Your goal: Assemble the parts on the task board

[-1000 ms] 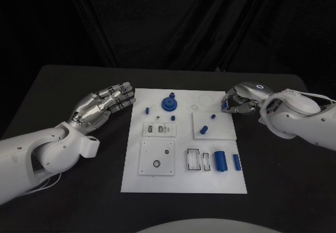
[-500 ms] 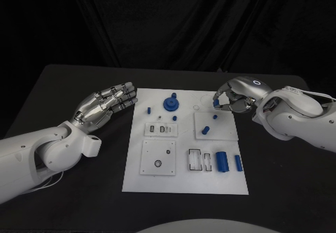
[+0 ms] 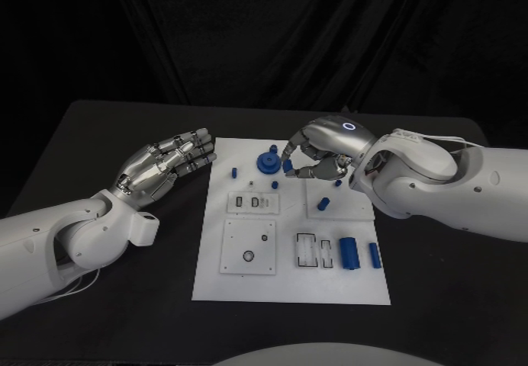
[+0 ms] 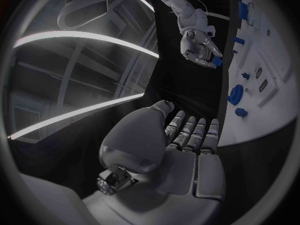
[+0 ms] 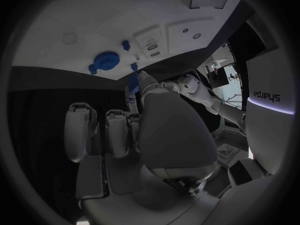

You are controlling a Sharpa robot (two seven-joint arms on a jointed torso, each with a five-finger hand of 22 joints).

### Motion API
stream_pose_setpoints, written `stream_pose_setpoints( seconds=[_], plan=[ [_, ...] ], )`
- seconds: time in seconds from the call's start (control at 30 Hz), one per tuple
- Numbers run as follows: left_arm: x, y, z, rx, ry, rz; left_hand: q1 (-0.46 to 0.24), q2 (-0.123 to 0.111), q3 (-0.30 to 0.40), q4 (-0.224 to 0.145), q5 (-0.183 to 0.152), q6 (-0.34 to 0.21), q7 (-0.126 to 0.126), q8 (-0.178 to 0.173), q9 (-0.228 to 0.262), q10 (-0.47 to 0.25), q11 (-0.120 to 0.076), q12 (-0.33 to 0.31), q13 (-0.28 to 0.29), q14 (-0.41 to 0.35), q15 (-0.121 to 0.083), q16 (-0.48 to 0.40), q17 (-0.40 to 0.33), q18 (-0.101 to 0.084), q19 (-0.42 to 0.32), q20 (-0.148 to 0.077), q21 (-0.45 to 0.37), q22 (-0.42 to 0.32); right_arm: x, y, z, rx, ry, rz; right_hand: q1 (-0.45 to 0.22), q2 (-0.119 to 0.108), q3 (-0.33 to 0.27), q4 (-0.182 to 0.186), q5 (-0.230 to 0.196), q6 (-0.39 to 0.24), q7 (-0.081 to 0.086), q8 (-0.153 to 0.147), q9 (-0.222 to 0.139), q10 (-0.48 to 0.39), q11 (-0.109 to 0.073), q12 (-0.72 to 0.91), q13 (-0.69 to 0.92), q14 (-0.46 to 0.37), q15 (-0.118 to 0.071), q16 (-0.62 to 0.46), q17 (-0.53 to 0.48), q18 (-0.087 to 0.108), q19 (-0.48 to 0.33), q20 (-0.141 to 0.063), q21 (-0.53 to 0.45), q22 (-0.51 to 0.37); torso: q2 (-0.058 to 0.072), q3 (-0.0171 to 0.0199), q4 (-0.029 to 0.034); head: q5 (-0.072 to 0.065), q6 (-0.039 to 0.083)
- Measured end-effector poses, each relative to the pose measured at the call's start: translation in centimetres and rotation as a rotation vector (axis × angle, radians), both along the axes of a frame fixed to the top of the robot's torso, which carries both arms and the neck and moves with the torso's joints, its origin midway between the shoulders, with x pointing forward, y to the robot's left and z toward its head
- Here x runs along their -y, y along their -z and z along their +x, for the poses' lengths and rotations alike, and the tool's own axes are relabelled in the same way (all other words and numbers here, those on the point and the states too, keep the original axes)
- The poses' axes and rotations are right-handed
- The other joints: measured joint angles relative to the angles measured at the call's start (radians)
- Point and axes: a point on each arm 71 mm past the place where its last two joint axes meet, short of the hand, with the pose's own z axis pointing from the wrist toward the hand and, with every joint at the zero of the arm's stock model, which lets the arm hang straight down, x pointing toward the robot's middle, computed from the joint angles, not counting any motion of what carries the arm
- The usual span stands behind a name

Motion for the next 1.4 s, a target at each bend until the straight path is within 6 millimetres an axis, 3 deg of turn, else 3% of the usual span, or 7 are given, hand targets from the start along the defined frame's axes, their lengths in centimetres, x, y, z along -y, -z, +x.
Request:
stream_pose_setpoints(
  seconds=[0.1, 0.47, 0.97, 1.3, 1.37, 1.4],
  plan=[
    [0.0, 0.0, 0.0, 0.000, -0.001, 0.000, 0.000, 0.000, 0.000, 0.000, 0.000, 0.000, 0.000, 0.000, 0.000, 0.000, 0.000, 0.000, 0.000, 0.000, 0.000, 0.000, 0.000, 0.000, 0.000, 0.000, 0.000, 0.000, -1.2, 0.6, 0.0, -0.016, -0.024, -0.012, -0.004, 0.004, 0.000, 0.000, 0.000, 0.000, 0.000, 0.000, 0.000, 0.000, 0.000, 0.000, 0.000, 0.000, 0.000, -0.001, 0.000, 0.016, 0.000, 0.000, -0.002, 0.000, 0.000, -0.0003, -0.0003, 0.004, 0.001],
    [0.2, 0.0, 0.1, 0.000, 0.003, 0.000, 0.000, 0.000, 0.003, 0.003, 0.000, 0.000, 0.000, 0.000, 0.000, 0.000, 0.000, 0.000, 0.000, 0.000, 0.000, 0.000, 0.001, 0.000, 0.000, 0.000, 0.000, -0.001, -3.8, 3.1, -0.1, -0.094, -0.037, -0.080, -0.004, 0.003, -0.007, -0.001, 0.009, -0.004, -0.004, 0.011, 0.000, 0.000, 0.000, 0.000, 0.000, 0.000, 0.000, -0.020, 0.000, 0.016, -0.014, -0.007, -0.035, 0.000, 0.000, -0.0010, -0.0016, 0.007, 0.002],
    [0.5, 0.1, 0.1, -0.002, 0.010, -0.002, 0.000, 0.000, 0.003, 0.003, 0.000, 0.000, 0.000, 0.000, 0.000, 0.000, 0.000, 0.000, 0.000, 0.000, 0.000, 0.000, 0.001, 0.000, 0.000, 0.000, 0.000, -0.001, -4.1, 4.2, 0.1, -0.129, 0.012, -0.139, -0.004, 0.004, -0.007, -0.001, 0.013, -0.006, -0.006, 0.016, 0.000, 0.000, 0.000, 0.000, 0.000, 0.000, 0.000, -0.024, 0.000, 0.016, -0.021, -0.007, -0.045, 0.000, -0.001, -0.0026, -0.0010, 0.000, -0.009],
    [0.5, 0.2, 0.1, -0.003, 0.013, -0.004, 0.000, 0.000, 0.010, 0.001, 0.000, 0.000, 0.000, 0.000, 0.000, -0.004, 0.004, 0.000, 0.000, 0.000, 0.000, 0.000, 0.000, 0.000, 0.000, 0.000, 0.000, -0.001, -4.1, 4.8, 0.2, -0.146, 0.026, -0.157, -0.010, 0.009, -0.010, -0.005, 0.013, -0.011, -0.011, 0.017, 0.000, 0.000, 0.000, -0.001, 0.001, 0.000, 0.000, -0.032, 0.000, 0.016, -0.027, -0.006, -0.058, 0.000, 0.001, 0.0002, -0.0031, 0.005, -0.015],
    [0.5, 0.2, 0.1, -0.003, 0.013, -0.004, 0.000, 0.000, 0.010, 0.001, 0.000, 0.000, 0.000, 0.000, 0.000, -0.004, 0.004, 0.000, 0.000, 0.000, 0.000, 0.000, 0.000, 0.000, 0.000, 0.000, 0.000, -0.001, -4.1, 4.9, 0.2, -0.148, 0.026, -0.159, -0.012, 0.011, -0.013, -0.007, 0.013, -0.015, -0.014, 0.017, 0.000, 0.000, 0.000, -0.007, 0.001, 0.000, 0.000, -0.037, 0.000, 0.018, -0.032, -0.004, -0.066, 0.000, 0.002, 0.0008, -0.0029, 0.004, -0.016],
    [0.5, 0.2, 0.1, -0.003, 0.013, -0.004, 0.000, 0.000, 0.010, 0.001, 0.000, 0.000, 0.000, 0.000, 0.000, -0.004, 0.004, 0.000, 0.000, 0.000, 0.000, 0.000, 0.000, 0.000, 0.000, 0.000, 0.000, -0.001, -4.1, 4.9, 0.2, -0.148, 0.026, -0.160, -0.013, 0.011, -0.013, -0.007, 0.013, -0.015, -0.014, 0.017, 0.000, 0.000, 0.000, -0.007, 0.001, 0.000, 0.000, -0.038, 0.000, 0.032, -0.033, -0.003, -0.068, 0.000, 0.002, 0.0009, -0.0026, 0.003, -0.017]
  ],
)
